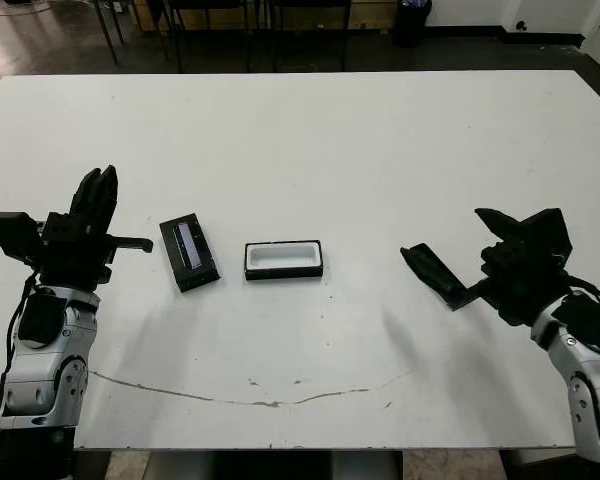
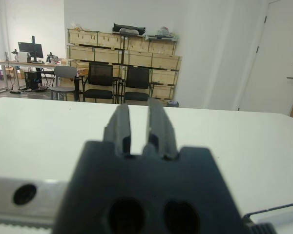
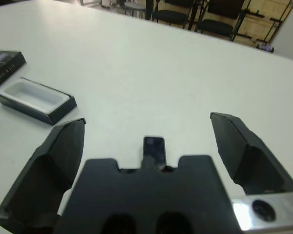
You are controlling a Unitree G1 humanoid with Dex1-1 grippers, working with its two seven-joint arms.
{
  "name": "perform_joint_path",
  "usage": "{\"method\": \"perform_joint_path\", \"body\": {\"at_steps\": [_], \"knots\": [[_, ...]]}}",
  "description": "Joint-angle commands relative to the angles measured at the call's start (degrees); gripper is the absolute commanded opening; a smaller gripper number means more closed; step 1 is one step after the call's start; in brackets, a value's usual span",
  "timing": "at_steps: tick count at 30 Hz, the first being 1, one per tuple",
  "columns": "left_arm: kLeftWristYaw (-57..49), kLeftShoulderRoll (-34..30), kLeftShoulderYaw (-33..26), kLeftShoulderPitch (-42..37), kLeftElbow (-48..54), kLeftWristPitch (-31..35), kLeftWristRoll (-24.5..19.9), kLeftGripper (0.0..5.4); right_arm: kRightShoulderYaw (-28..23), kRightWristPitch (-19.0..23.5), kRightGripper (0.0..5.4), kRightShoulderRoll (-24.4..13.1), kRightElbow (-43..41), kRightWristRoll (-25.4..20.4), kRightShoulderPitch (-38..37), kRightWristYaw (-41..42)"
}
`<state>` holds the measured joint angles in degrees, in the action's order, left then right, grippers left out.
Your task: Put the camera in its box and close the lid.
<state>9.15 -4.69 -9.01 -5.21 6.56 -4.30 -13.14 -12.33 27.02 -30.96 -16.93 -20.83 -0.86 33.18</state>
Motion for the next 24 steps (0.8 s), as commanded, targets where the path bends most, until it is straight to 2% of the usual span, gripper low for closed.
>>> {"method": "perform_joint_path", "body": {"at_steps": [1, 5, 11, 24], "knots": [[-0.1, -0.8, -0.2, 0.9, -0.5, 0.9, 0.4, 0.00, 0.9, 1.7, 5.39, -0.1, 2.0, 0.4, -0.9, -0.3], [0.2, -0.8, -0.2, 0.8, -0.8, 0.4, 0.4, 0.00, 2.3, 0.2, 5.39, 0.1, 4.0, 1.6, -1.3, 0.0], [0.1, -0.7, -0.2, 0.9, -0.5, 1.3, -0.1, 0.00, 3.8, -5.1, 5.39, 1.1, 9.0, 2.8, -2.5, 1.3], [0.8, -1.0, -0.6, 1.2, -0.7, 1.0, -0.3, 0.00, 5.7, -11.6, 5.39, 3.8, 13.9, 5.9, -4.8, -0.5]]}}
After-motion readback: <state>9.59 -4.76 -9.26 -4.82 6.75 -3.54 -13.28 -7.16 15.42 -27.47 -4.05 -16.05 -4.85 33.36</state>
